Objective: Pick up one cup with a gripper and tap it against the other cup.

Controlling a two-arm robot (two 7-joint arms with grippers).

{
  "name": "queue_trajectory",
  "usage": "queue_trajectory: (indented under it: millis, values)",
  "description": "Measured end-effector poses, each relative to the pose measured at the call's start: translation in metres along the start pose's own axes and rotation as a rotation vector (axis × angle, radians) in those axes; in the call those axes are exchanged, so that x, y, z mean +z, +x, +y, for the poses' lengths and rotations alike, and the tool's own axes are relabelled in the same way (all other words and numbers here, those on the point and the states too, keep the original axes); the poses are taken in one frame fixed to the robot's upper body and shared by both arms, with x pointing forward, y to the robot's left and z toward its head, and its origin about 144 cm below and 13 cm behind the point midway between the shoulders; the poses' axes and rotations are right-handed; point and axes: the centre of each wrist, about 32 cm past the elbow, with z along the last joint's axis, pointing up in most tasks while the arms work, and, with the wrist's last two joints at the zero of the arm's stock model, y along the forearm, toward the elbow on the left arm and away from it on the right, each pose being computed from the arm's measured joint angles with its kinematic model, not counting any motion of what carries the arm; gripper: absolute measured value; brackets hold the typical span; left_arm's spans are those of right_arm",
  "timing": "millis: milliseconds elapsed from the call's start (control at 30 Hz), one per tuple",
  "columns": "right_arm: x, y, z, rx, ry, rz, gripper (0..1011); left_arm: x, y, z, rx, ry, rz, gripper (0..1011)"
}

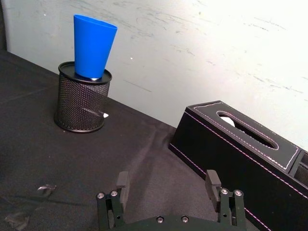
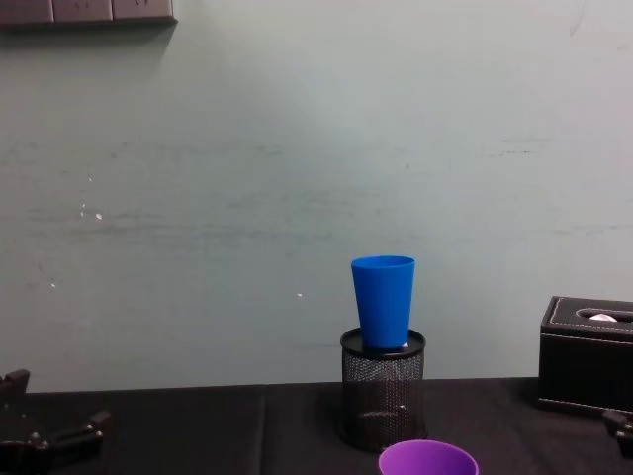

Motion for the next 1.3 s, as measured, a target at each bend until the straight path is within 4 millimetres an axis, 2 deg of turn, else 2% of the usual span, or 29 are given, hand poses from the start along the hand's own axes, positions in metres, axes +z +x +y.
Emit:
queue_trajectory:
  millis: [1300]
  values:
    - [0.0,0.0,0.0,0.0,0.0,0.0,1003,0.0,0.0,0.0,0.0,0.0,0.0,1011]
